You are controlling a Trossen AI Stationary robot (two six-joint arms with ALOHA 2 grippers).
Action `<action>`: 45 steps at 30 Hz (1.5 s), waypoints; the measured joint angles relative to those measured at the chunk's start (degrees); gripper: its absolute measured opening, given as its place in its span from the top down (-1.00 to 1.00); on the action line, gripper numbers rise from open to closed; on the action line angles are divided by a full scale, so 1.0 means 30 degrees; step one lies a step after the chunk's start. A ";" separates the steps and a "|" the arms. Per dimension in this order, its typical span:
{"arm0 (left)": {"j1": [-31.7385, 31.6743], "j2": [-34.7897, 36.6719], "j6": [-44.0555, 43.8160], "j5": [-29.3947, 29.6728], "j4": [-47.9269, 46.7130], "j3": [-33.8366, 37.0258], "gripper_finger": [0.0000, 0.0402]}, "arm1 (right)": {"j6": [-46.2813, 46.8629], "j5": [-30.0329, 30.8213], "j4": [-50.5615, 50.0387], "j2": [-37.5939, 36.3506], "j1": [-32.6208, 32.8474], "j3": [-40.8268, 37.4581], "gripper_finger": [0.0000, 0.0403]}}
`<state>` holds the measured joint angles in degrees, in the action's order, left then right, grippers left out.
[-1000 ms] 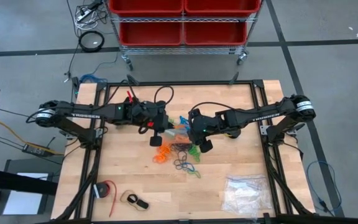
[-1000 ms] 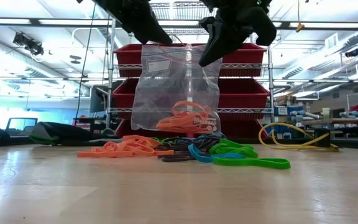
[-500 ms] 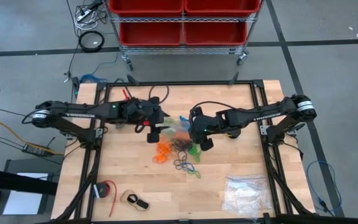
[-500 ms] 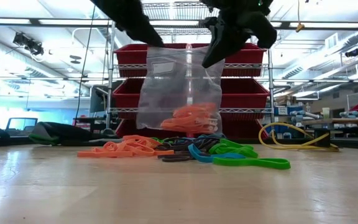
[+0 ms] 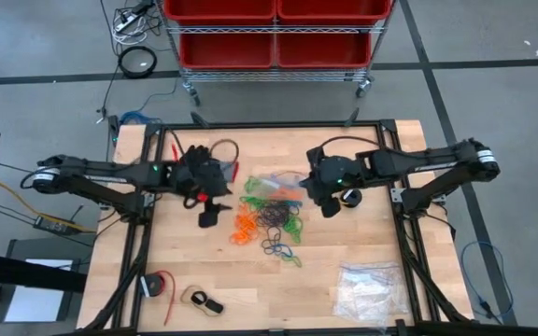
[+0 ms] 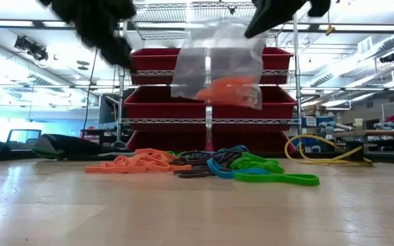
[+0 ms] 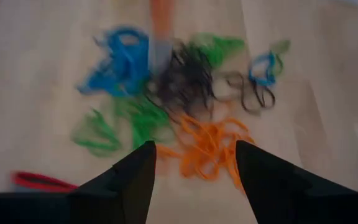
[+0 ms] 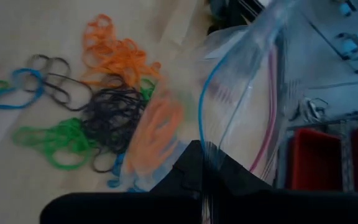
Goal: Sort rubber bands
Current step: Put the orange rubber band into the transparent zip bag
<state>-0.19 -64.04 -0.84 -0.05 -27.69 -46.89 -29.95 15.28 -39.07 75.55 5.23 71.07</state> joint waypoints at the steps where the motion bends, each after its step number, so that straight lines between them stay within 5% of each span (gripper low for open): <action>1: 0.0211 -0.0141 -0.0374 -0.0037 0.0952 0.0839 -0.13 | 0.0120 -0.0361 -0.0272 -0.0236 -0.0004 0.0000 1.00; 6: 0.0752 -0.0878 -0.1902 -0.0153 0.6714 0.4715 -0.13 | 0.1065 -0.2250 -0.1401 -0.0736 -0.0004 0.0000 1.00; 13: 0.0708 -0.2619 -0.2877 0.0169 1.0191 0.7184 -0.05 | 0.2111 -0.3028 -0.1917 -0.0293 0.0003 0.0000 1.00; 18: 0.0693 -0.4117 -0.2742 0.0776 1.1572 0.7462 0.14 | 0.2126 -0.3020 -0.1228 0.0014 0.0003 0.0000 1.00; 26: 0.0708 -0.5797 -0.2345 -0.0868 1.2980 0.7459 0.36 | 0.2140 -0.3020 -0.1052 0.0080 0.0003 0.0000 1.00; 33: 0.0708 -0.6452 -0.2425 -0.1005 1.3905 0.7442 0.47 | 0.2290 -0.3013 -0.0959 0.0080 0.0003 0.0000 1.00; 40: 0.0708 -0.6948 -0.2430 -0.0505 1.4236 0.7430 0.91 | 0.2520 -0.3006 -0.0905 0.0080 0.0003 0.0000 1.00; 45: 0.0708 -0.6948 -0.2389 -0.0505 1.4462 0.7423 0.97 | 0.2621 -0.3002 -0.0769 0.0087 0.0003 0.0000 1.00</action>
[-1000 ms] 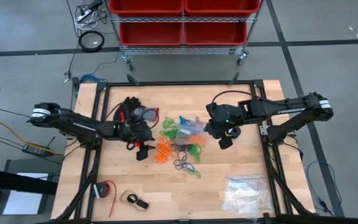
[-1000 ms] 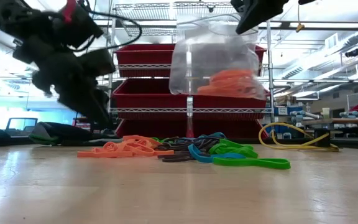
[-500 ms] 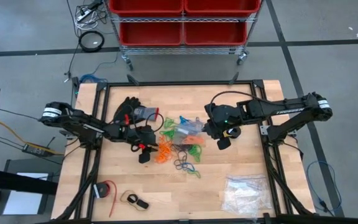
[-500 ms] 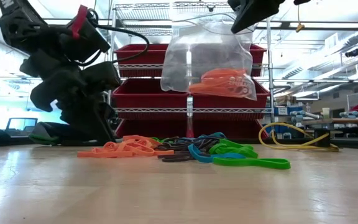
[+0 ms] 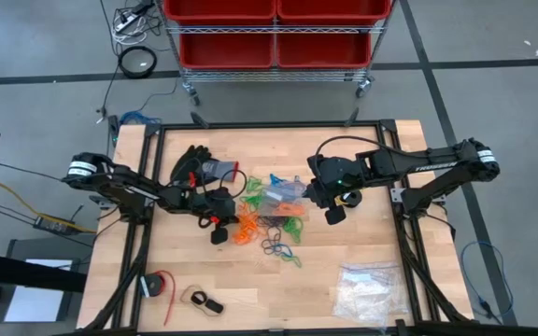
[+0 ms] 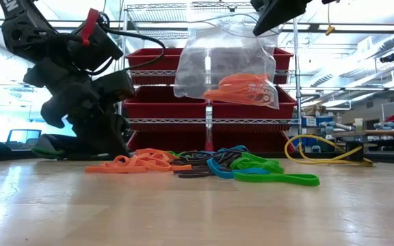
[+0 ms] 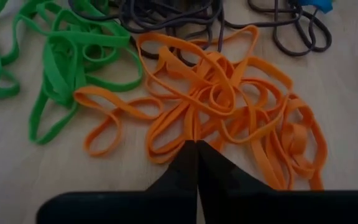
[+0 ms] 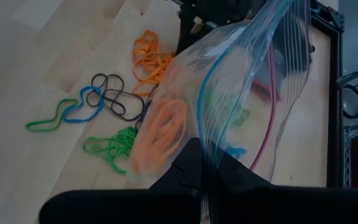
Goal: Sort rubber bands
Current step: Put the orange rubber band into the transparent zip bag
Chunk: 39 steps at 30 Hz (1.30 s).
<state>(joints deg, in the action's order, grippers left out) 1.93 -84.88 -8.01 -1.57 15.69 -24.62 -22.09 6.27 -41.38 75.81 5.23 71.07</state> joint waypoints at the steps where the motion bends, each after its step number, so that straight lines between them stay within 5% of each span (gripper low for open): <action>1: 0.0000 0.0000 0.0000 -0.0009 -0.0052 0.0000 0.98 | 0.0014 0.0003 0.0015 0.0000 0.0000 0.0000 1.00; 9: 0.0036 0.2114 0.0554 -0.0778 -0.3794 -0.1961 0.99 | 0.0168 0.0007 0.0071 0.0000 0.0000 0.0000 1.00; 19: 0.0870 0.5249 0.2100 0.2047 -0.9759 -0.5290 1.00 | 0.0561 0.0011 0.0120 0.0007 0.0022 -0.0007 1.00; 29: 0.1770 0.6377 0.1863 0.4056 -1.1444 -0.6016 0.97 | 0.0542 0.0006 0.0160 0.0007 0.0022 -0.0007 1.00; 39: 0.2219 0.4542 0.0246 0.3574 -1.2119 -0.3248 0.32 | 0.0568 0.0006 0.0426 0.0007 0.0102 -0.0015 1.00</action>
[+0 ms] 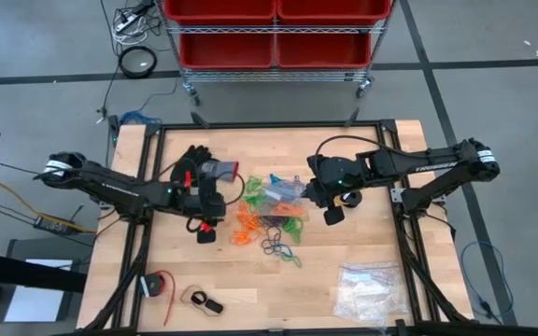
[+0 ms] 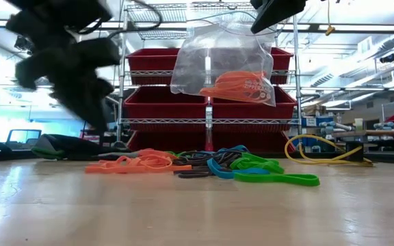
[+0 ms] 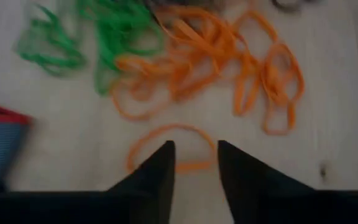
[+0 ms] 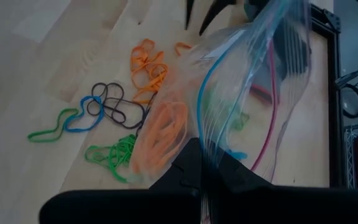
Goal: Sort rubber bands
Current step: Put the orange rubber band into the transparent zip bag
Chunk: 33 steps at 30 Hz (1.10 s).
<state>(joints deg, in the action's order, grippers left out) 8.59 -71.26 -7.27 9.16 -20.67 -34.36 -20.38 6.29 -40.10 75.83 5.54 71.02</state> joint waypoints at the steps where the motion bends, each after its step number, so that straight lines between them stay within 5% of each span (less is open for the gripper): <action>1: 0.0126 -0.0136 -0.0075 -0.0239 0.0797 0.0366 0.25 | 0.0022 0.0002 -0.0030 0.0007 0.0000 0.0000 1.00; 5: 0.0442 -0.0394 -0.0153 -0.1274 0.3422 0.2124 0.04 | 0.0007 -0.0002 0.0000 0.0007 0.0000 0.0000 1.00; 10: 0.0540 -0.1119 -0.0160 -0.0713 0.7448 0.4369 0.08 | -0.0008 -0.0001 0.0280 0.0000 -0.0002 -0.0004 1.00; 14: 0.0542 -0.1884 -0.0060 -0.0013 0.9803 0.5326 0.30 | -0.0017 -0.0002 0.0393 0.0004 -0.0007 -0.0007 1.00; 20: 0.0505 -0.2553 0.0184 -0.0477 1.0112 0.5397 0.93 | -0.0066 -0.0010 0.0571 0.0000 -0.0007 0.0000 1.00; 26: 0.0544 -0.1698 0.0387 -0.2011 0.9095 0.4146 0.98 | -0.0066 -0.0010 0.0567 0.0000 -0.0007 0.0000 1.00; 33: 0.0869 0.0921 0.3168 -0.3157 0.7394 -0.0420 0.99 | 0.0014 -0.0008 0.0528 0.0000 -0.0007 0.0000 1.00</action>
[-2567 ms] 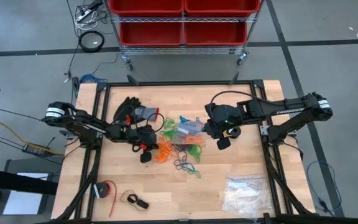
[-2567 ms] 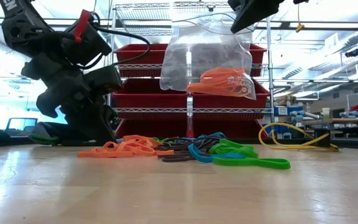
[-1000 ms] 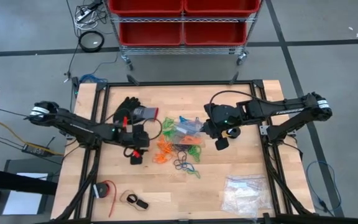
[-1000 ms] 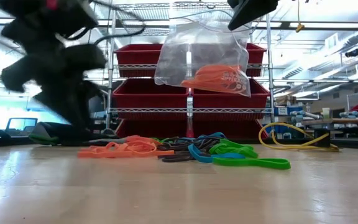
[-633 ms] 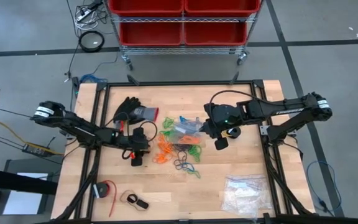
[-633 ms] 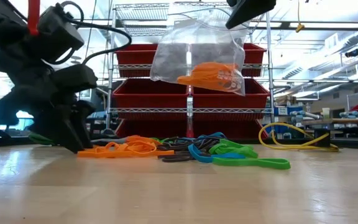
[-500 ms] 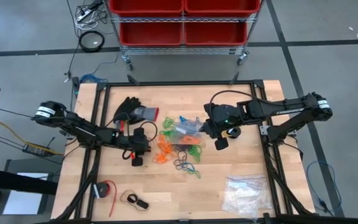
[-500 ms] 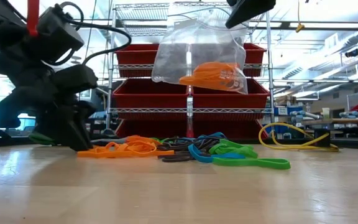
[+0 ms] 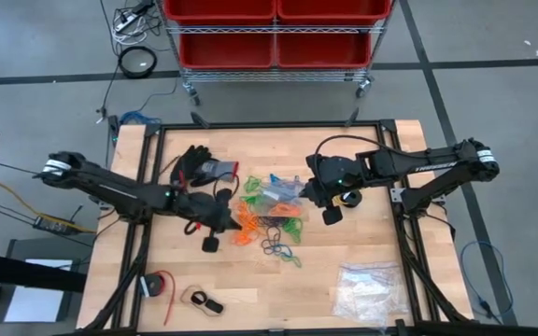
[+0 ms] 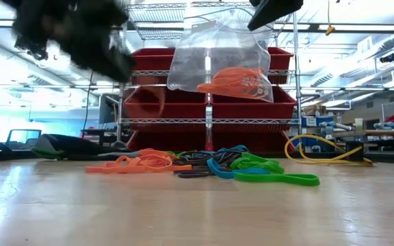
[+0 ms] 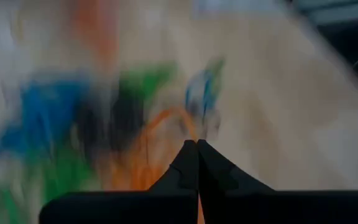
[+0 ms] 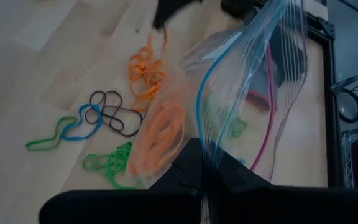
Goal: Sort rubber bands
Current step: Put the orange rubber band into the transparent zip bag
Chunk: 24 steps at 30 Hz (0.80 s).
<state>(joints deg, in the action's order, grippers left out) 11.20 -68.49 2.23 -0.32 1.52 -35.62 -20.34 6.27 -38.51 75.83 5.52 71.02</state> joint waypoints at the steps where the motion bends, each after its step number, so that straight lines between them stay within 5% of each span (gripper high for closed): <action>1: 0.0084 0.0409 0.0571 0.0041 -0.0264 -0.0802 0.99 | 0.0000 -0.0002 -0.0027 0.0000 0.0000 0.0000 1.00; 10: -0.0429 0.1320 0.3776 0.0492 -0.0126 -0.6360 1.00 | -0.0041 0.0005 0.0319 0.0000 0.0007 0.0000 1.00; 24: -0.3591 -0.3147 0.4047 -0.2229 0.1034 -1.0034 1.00 | -0.0291 0.0053 0.0666 0.0007 0.0007 0.0000 1.00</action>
<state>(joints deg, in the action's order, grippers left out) 0.43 -77.93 14.37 -7.00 4.62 -65.73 -21.21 6.43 -36.51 75.85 5.54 71.02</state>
